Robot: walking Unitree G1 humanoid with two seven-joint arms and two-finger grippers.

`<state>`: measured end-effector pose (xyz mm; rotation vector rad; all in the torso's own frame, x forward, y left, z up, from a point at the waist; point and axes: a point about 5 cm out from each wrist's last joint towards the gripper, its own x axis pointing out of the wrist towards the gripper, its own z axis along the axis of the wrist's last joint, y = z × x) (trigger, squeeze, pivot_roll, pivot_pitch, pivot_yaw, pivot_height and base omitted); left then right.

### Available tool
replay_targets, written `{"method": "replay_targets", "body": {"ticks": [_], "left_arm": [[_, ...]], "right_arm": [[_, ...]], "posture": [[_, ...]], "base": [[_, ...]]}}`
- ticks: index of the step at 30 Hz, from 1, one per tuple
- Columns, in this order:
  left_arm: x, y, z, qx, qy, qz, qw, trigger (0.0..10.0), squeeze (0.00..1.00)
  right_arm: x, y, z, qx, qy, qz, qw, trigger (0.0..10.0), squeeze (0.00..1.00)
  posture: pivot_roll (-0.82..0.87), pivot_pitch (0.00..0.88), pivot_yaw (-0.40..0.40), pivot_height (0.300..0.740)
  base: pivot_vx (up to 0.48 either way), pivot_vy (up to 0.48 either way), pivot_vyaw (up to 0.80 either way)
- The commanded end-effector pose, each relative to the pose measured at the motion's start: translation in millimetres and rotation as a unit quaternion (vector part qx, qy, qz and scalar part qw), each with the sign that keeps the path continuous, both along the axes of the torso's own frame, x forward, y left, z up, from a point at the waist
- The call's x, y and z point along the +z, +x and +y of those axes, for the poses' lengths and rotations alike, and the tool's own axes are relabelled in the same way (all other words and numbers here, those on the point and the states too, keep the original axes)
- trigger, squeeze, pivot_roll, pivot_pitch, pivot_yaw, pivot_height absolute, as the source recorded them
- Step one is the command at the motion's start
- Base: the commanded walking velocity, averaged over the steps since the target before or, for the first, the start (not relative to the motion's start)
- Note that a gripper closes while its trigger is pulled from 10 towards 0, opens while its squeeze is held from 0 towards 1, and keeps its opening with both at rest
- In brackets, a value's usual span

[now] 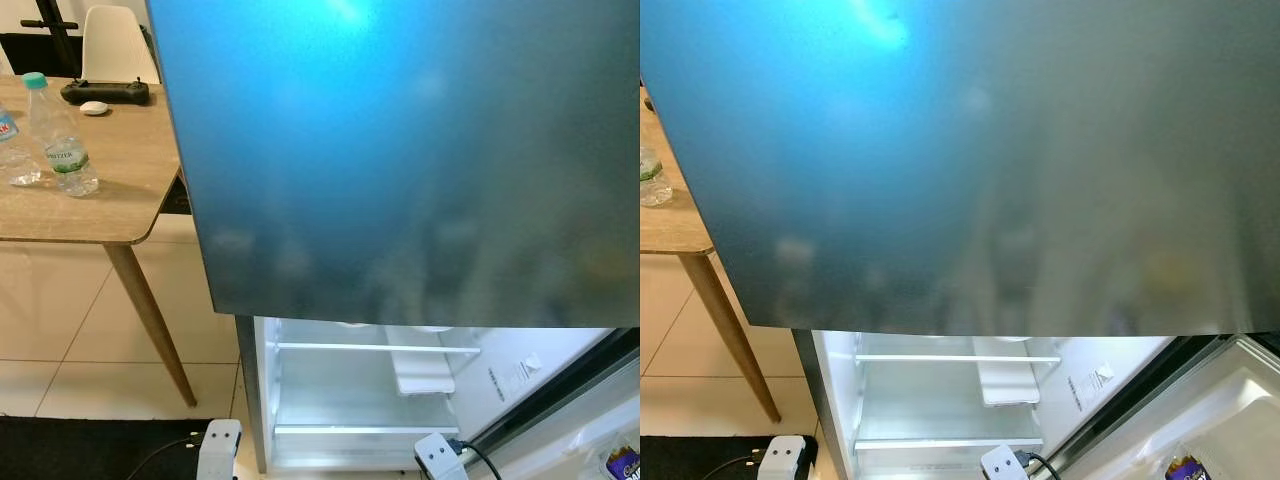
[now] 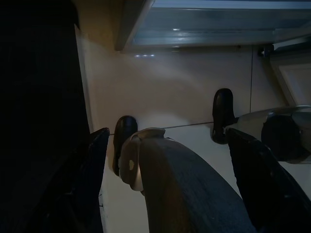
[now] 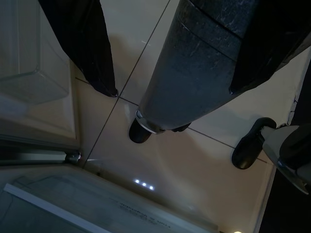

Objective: Restocking fridge

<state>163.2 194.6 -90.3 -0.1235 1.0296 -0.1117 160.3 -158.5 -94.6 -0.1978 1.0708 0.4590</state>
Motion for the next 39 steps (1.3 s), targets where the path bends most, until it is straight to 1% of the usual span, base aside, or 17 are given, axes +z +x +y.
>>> {"method": "replay_targets", "body": {"ticks": [1,9,12,16,31,36,39], "left_arm": [[-1.3,-3.3,1.4,-0.002,0.000,0.008,1.000,10.0,0.00],[-0.1,-1.2,3.1,-0.004,0.001,0.006,1.000,10.0,0.00],[1.2,2.1,2.7,-0.007,0.000,0.003,1.000,10.0,0.00],[1.8,3.9,1.2,-0.009,-0.001,0.001,1.000,10.0,0.00],[1.0,3.8,-4.3,-0.017,-0.006,0.004,1.000,10.0,0.00],[0.0,2.2,-6.3,-0.020,-0.006,0.006,1.000,10.0,0.00],[-2.5,-1.7,-12.1,-0.028,-0.005,0.013,1.000,10.0,0.00]], "right_arm": [[-0.7,-1.8,-2.0,-0.002,-0.004,0.002,1.000,10.0,0.00],[-1.1,-2.6,-1.1,-0.005,-0.003,0.001,1.000,10.0,0.00],[-1.4,-3.4,-2.9,-0.015,-0.003,0.001,1.000,10.0,0.00],[-1.2,-2.9,-2.7,-0.010,-0.005,0.000,1.000,10.0,0.00],[-1.0,-2.2,-2.4,-0.018,-0.002,-0.001,1.000,10.0,0.00],[0.3,1.0,-9.8,-0.065,-0.003,-0.007,0.998,10.0,0.00],[-0.3,-1.5,-17.4,-0.084,-0.012,-0.005,0.996,10.0,0.00]], "posture": [[0.05,0.030,-0.127,0.740],[0.04,0.026,-0.113,0.740],[0.04,0.024,-0.111,0.740],[0.03,0.022,-0.112,0.740],[0.03,0.016,-0.095,0.740],[0.03,0.012,-0.086,0.740],[0.03,0.000,-0.078,0.740]], "base": [[0.000,0.000,0.00],[0.000,0.000,0.00],[0.000,0.000,0.00],[0.000,0.000,0.00],[0.000,0.000,0.00],[0.000,0.000,0.00],[0.000,0.000,0.00]]}}
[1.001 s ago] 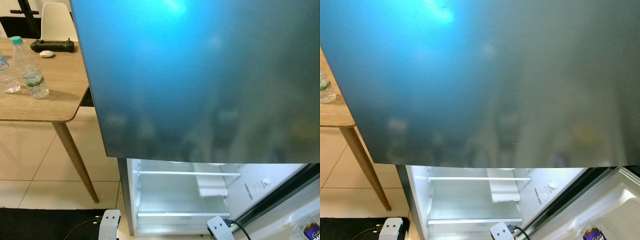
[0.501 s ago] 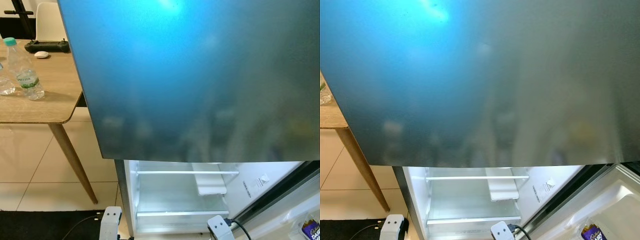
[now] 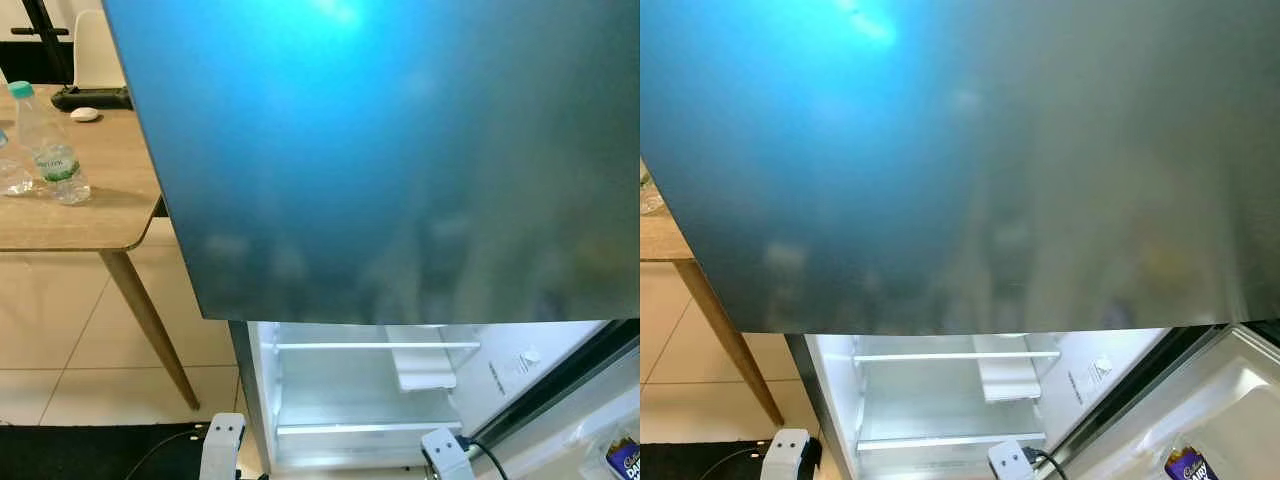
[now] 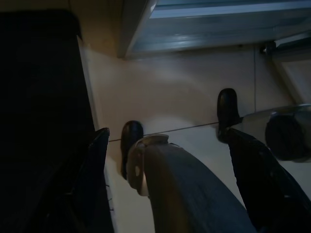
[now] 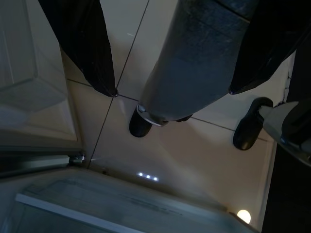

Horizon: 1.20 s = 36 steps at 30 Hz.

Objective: Restocking fridge

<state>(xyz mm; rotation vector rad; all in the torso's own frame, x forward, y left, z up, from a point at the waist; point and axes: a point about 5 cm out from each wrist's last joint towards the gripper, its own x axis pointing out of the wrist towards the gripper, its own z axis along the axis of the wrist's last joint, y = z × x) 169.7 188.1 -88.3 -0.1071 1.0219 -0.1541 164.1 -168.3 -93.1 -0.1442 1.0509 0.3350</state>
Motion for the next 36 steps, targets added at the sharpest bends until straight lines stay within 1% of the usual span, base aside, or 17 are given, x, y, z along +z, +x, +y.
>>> {"method": "replay_targets", "body": {"ticks": [1,2,3,8,11,13,17,21,27,32,36], "left_arm": [[-6.0,-10.8,-9.7,-0.015,0.000,0.021,1.000,10.0,0.00],[-8.5,-15.2,-16.8,-0.021,-0.001,0.026,0.999,10.0,0.00],[-8.5,-15.2,-16.8,-0.021,-0.001,0.026,0.999,10.0,0.00],[-12.1,-21.8,-30.9,-0.022,-0.012,0.034,0.999,10.0,0.00],[-13.0,-23.7,-35.8,-0.024,-0.017,0.036,0.999,10.0,0.00],[-14.1,-26.7,-40.2,-0.045,-0.015,0.040,0.998,10.0,0.00],[-14.3,-27.2,-40.5,-0.049,-0.015,0.042,0.998,10.0,0.00],[-14.2,-27.1,-38.5,-0.049,-0.014,0.044,0.998,10.0,0.00],[-15.7,-31.4,-34.9,-0.056,-0.005,0.050,0.997,10.0,0.00],[-14.0,-26.5,-34.4,-0.066,0.002,0.043,0.997,10.0,0.00],[-13.0,-23.8,-34.3,-0.074,0.006,0.040,0.996,10.0,0.00]], "right_arm": [[-2.5,-7.5,-10.7,-0.027,-0.011,0.012,1.000,10.0,0.00],[-3.6,-11.2,-14.7,-0.034,-0.015,0.017,0.999,10.0,0.00],[-3.6,-11.2,-14.7,-0.034,-0.015,0.017,0.999,10.0,0.00],[-5.9,-17.2,-14.2,-0.038,-0.010,0.024,0.999,10.0,0.00],[-5.9,-17.0,-13.8,-0.035,-0.012,0.024,0.999,10.0,0.00],[-5.3,-15.2,-11.9,-0.021,-0.013,0.023,0.999,10.0,0.00],[-4.9,-13.7,-10.3,-0.004,-0.017,0.021,1.000,10.0,0.00],[-4.8,-13.4,-10.4,-0.002,-0.018,0.022,1.000,10.0,0.00],[-4.8,-12.8,-7.3,0.004,-0.016,0.022,1.000,10.0,0.00],[-3.9,-9.4,-2.7,0.014,-0.013,0.020,1.000,10.0,0.00],[-3.5,-7.8,-1.0,0.007,-0.011,0.018,1.000,10.0,0.00]], "posture": [[0.03,0.000,-0.074,0.740],[0.03,0.000,-0.068,0.740],[0.03,0.000,-0.068,0.740],[0.01,0.000,-0.062,0.740],[0.00,0.000,-0.053,0.740],[0.00,0.000,-0.043,0.740],[0.00,0.000,-0.045,0.740],[0.00,0.000,-0.043,0.740],[0.00,0.000,-0.025,0.740],[0.01,0.000,-0.013,0.740],[0.00,0.000,0.005,0.740]], "base": [[0.000,0.000,0.00],[0.000,0.000,0.00],[0.000,0.000,0.00],[0.000,0.000,0.00],[0.000,0.000,0.00],[0.000,0.000,0.00],[0.000,0.000,0.00],[0.000,0.000,0.00],[0.000,0.000,0.00],[0.000,0.000,0.00],[0.000,0.000,0.00]]}}
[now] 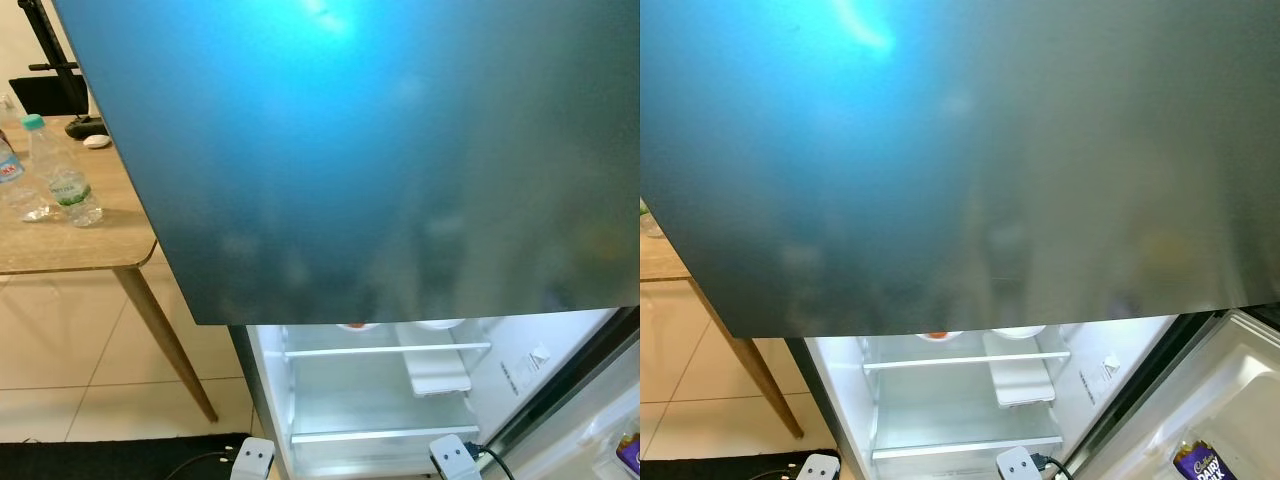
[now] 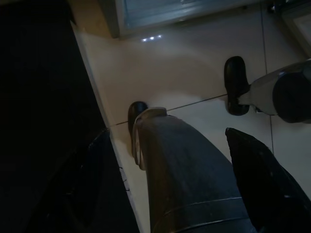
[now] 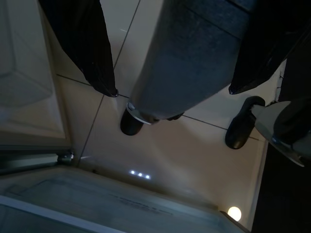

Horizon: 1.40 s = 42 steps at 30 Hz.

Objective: Restocking fridge

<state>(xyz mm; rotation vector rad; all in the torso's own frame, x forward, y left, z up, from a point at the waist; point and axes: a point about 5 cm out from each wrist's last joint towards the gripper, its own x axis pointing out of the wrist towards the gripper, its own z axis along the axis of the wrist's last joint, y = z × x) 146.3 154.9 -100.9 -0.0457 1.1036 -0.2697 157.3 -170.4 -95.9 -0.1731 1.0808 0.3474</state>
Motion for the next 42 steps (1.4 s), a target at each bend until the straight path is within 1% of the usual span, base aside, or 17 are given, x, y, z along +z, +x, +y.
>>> {"method": "replay_targets", "body": {"ticks": [1,6,17,42], "left_arm": [[-0.2,0.1,-1.1,-0.014,0.007,0.002,1.000,10.0,0.00],[0.5,2.0,-1.0,-0.019,0.009,0.001,1.000,10.0,0.00],[1.9,6.1,-4.6,-0.023,0.007,-0.004,1.000,10.0,0.00],[3.7,10.3,-6.4,-0.022,0.000,-0.010,1.000,10.0,0.00]], "right_arm": [[-0.7,-0.8,1.4,-0.009,0.001,0.004,1.000,10.0,0.00],[-0.7,-0.5,1.8,-0.022,0.005,0.003,1.000,10.0,0.00],[-0.9,-1.1,0.8,-0.030,0.006,0.004,1.000,10.0,0.00],[-1.2,-1.6,0.5,-0.031,0.004,0.004,0.999,10.0,0.00]], "posture": [[0.00,0.000,0.006,0.740],[-0.01,0.000,0.008,0.740],[-0.02,0.000,0.011,0.740],[-0.02,0.000,0.008,0.740]], "base": [[0.000,0.000,0.00],[0.000,0.000,0.00],[0.000,0.000,0.00],[0.000,0.000,0.00]]}}
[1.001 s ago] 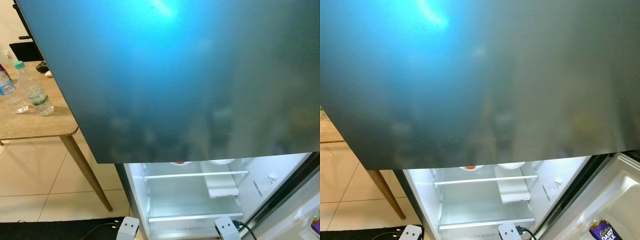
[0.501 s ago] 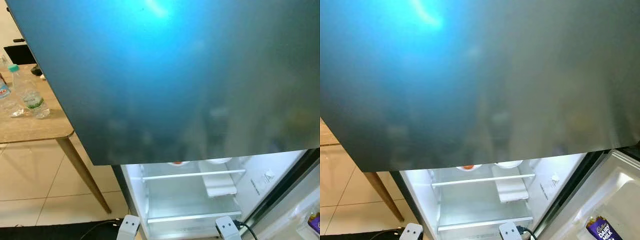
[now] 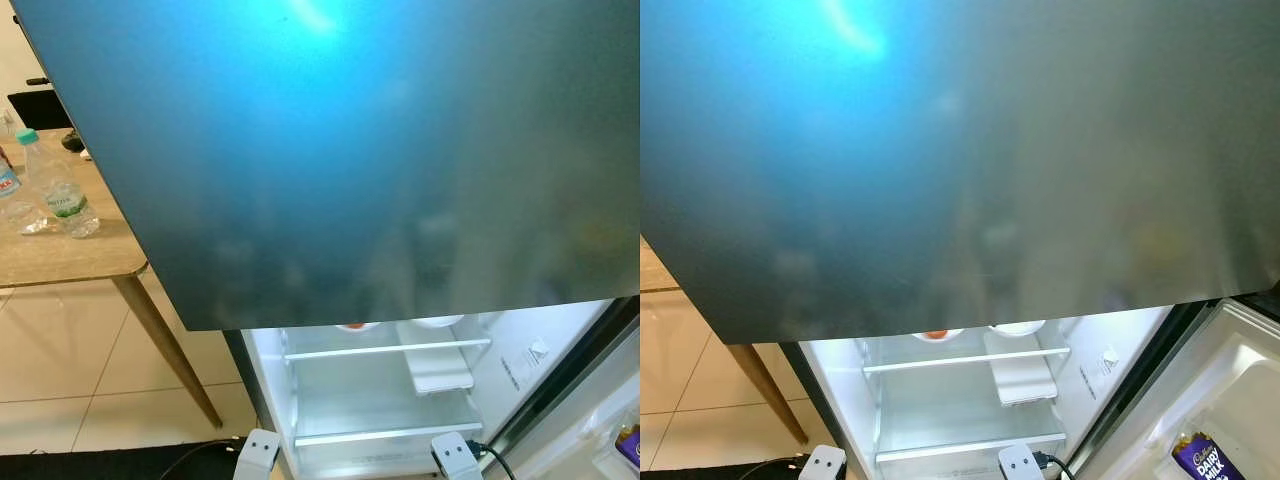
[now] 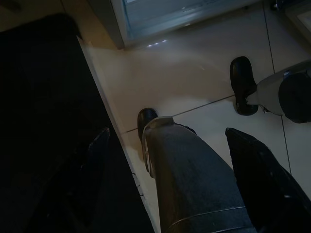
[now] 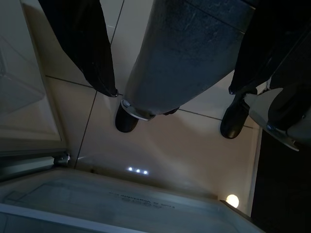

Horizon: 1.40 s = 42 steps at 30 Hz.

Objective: Restocking fridge

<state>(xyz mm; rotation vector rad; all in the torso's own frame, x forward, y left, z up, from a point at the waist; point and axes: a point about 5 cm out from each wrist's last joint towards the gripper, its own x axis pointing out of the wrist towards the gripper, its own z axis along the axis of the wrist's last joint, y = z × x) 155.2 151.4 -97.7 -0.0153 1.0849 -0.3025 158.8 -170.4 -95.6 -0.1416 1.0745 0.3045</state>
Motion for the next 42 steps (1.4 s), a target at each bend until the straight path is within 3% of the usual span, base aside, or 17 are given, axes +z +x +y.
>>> {"method": "replay_targets", "body": {"ticks": [1,42], "left_arm": [[0.4,1.4,-2.8,-0.002,-0.003,0.000,1.000,10.0,0.00],[-0.1,0.0,-2.4,0.001,-0.004,0.002,1.000,10.0,0.00]], "right_arm": [[-1.5,-3.1,0.6,-0.006,0.001,0.008,1.000,10.0,0.00],[-1.7,-3.6,0.2,-0.005,0.000,0.009,1.000,10.0,0.00]], "posture": [[-0.02,0.000,0.008,0.740],[-0.02,0.000,0.006,0.740]], "base": [[0.000,0.000,0.00],[0.000,0.000,0.00]]}}
